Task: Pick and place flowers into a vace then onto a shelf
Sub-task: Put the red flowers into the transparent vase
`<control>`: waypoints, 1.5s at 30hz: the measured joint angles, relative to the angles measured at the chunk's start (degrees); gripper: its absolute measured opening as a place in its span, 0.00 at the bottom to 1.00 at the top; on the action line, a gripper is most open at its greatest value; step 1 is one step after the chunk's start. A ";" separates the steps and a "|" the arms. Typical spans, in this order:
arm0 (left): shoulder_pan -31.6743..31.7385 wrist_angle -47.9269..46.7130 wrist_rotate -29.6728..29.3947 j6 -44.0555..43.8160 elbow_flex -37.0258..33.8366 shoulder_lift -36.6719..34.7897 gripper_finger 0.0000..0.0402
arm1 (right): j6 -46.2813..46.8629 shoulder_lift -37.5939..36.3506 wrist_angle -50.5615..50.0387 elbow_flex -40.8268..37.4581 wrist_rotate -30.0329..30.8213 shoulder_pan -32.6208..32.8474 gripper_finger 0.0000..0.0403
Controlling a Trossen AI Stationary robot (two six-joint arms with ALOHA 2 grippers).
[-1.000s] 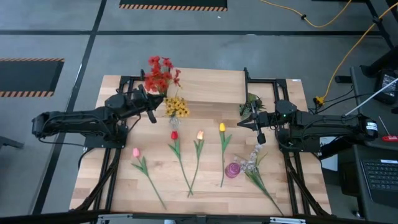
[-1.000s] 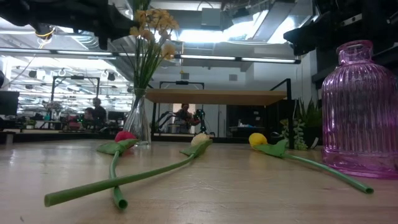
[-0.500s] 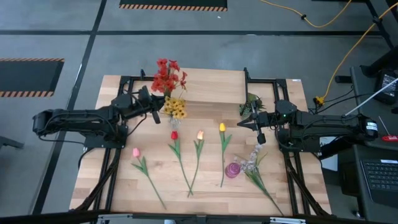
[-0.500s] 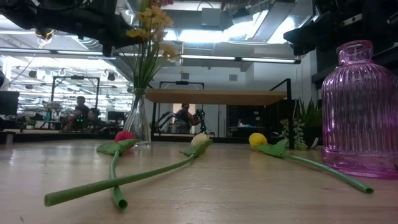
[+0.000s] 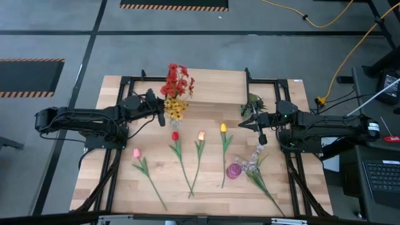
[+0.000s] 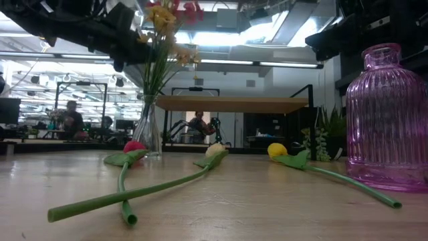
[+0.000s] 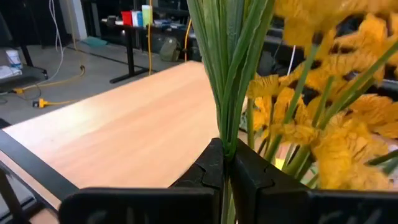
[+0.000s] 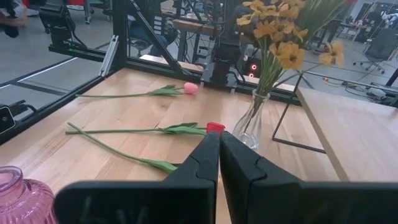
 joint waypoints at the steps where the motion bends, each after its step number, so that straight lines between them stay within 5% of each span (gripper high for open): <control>1: 0.02 -0.01 0.23 0.08 0.00 0.12 0.01 | 0.00 0.00 0.00 0.00 0.00 0.00 0.04; 19: 0.00 -4.94 4.05 2.13 0.00 0.09 0.03 | 0.00 0.00 -0.39 0.00 0.00 0.00 0.04; 36: 0.00 -6.67 3.61 6.61 0.00 -5.78 0.29 | 0.02 0.00 -0.39 0.00 0.00 0.00 0.04; 45: 0.00 -14.27 3.67 5.02 0.00 -10.01 0.34 | 0.02 0.00 -0.39 0.00 0.00 0.00 0.04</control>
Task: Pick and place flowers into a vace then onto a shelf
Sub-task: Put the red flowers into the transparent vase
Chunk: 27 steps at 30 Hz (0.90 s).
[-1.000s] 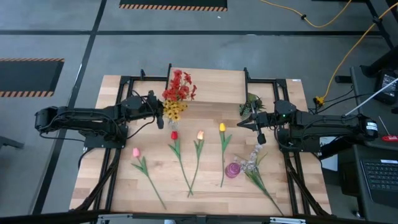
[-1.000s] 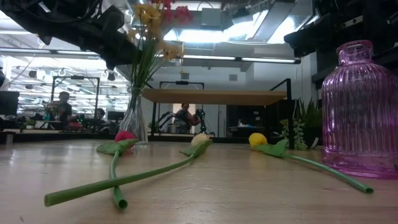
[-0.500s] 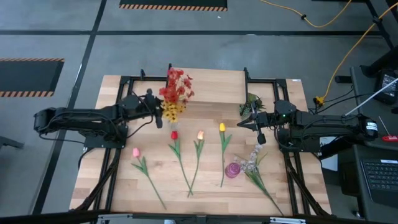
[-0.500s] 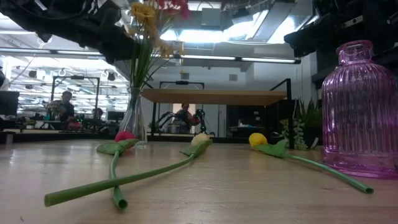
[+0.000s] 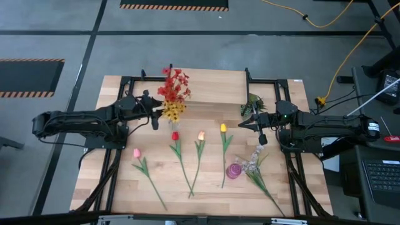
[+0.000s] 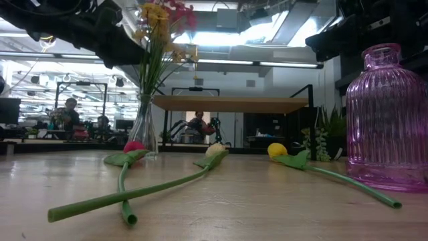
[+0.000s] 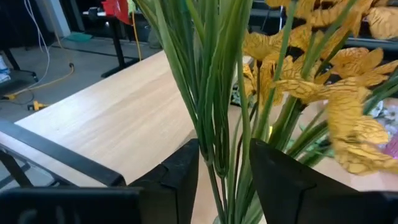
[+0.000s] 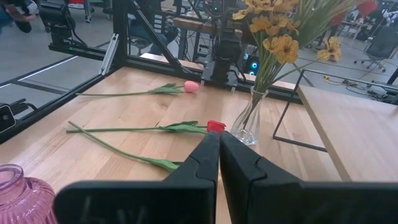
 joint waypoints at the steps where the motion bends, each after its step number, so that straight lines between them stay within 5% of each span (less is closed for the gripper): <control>1: 0.00 -0.23 0.06 -0.07 0.00 -0.42 0.34 | 0.00 0.00 0.02 0.00 0.00 0.00 0.04; 27: 0.00 -5.69 5.56 -0.81 -0.02 -2.73 0.01 | 0.02 -0.02 0.02 0.00 0.00 0.00 0.04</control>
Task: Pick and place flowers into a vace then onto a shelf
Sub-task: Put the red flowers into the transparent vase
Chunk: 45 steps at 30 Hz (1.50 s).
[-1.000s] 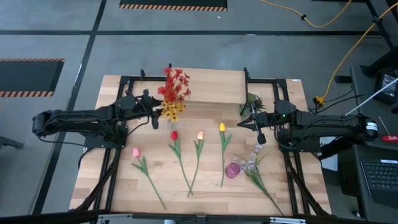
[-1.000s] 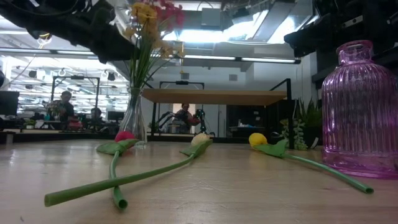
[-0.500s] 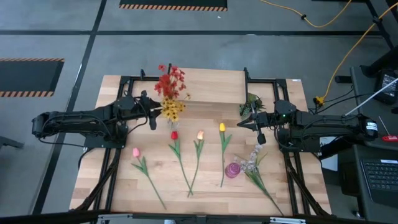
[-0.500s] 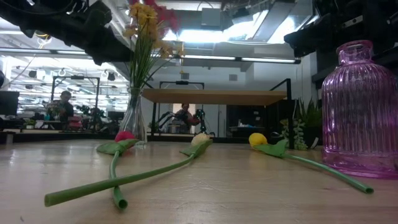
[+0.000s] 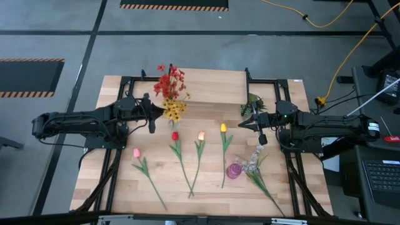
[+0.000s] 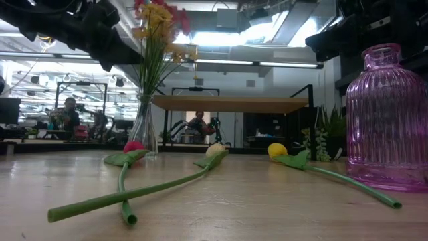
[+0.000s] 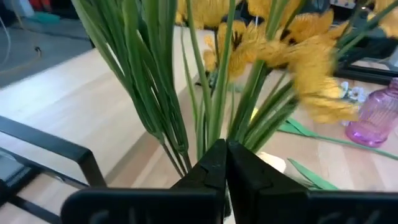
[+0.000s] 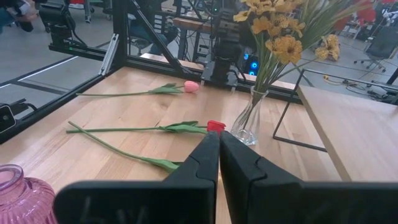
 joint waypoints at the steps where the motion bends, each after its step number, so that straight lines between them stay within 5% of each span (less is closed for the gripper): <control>1: 0.00 -0.02 -0.14 0.35 0.00 -0.41 0.02 | 0.09 0.02 0.00 0.00 0.00 0.00 0.04; 14: 0.00 0.18 -0.89 0.82 0.00 -7.02 0.09 | 0.21 0.01 0.02 0.01 0.00 0.00 0.04; 45: 0.00 -7.38 -5.94 2.33 0.02 -7.06 0.11 | -0.02 0.00 0.07 0.00 0.00 0.00 0.04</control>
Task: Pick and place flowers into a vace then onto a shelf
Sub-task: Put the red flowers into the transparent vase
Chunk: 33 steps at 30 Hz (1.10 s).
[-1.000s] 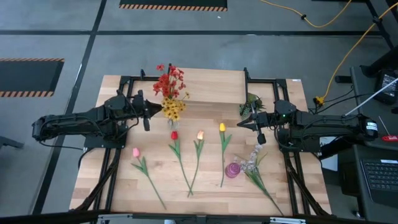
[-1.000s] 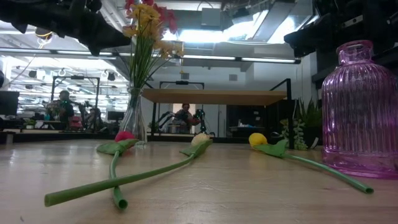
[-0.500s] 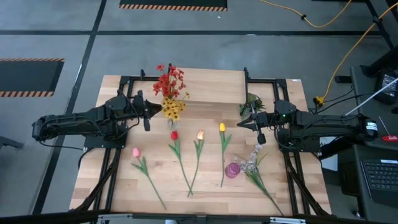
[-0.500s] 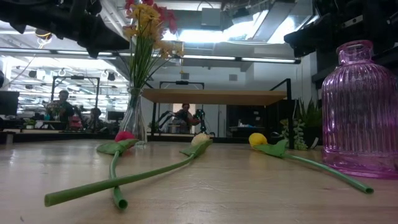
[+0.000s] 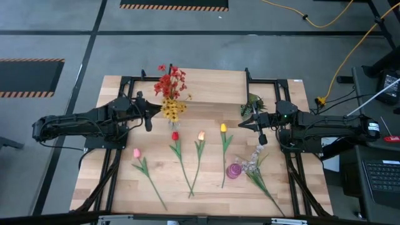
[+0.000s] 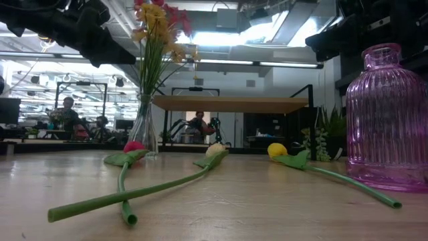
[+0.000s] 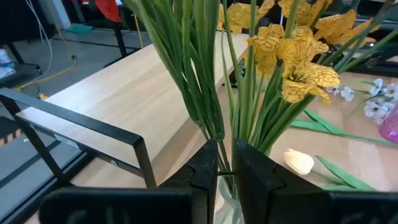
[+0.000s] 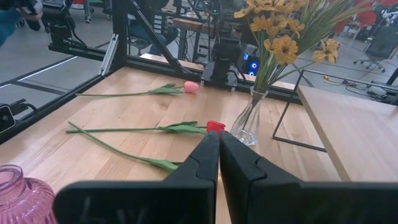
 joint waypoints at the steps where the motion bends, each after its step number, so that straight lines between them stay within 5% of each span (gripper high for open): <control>1: 0.00 -0.01 0.00 0.07 0.00 0.04 0.11 | 0.00 0.01 0.00 0.00 0.00 0.00 0.04; 12: 0.00 6.28 2.26 2.93 0.14 -0.16 0.11 | 0.00 0.00 0.00 0.00 0.02 0.00 0.04; 22: 0.00 5.36 -7.61 7.83 2.84 -1.42 0.11 | 0.20 0.02 -0.02 0.00 0.00 0.00 0.04; 33: 0.02 0.79 -7.45 5.08 2.71 -0.59 0.17 | 0.20 0.00 -0.02 0.00 0.02 0.00 0.04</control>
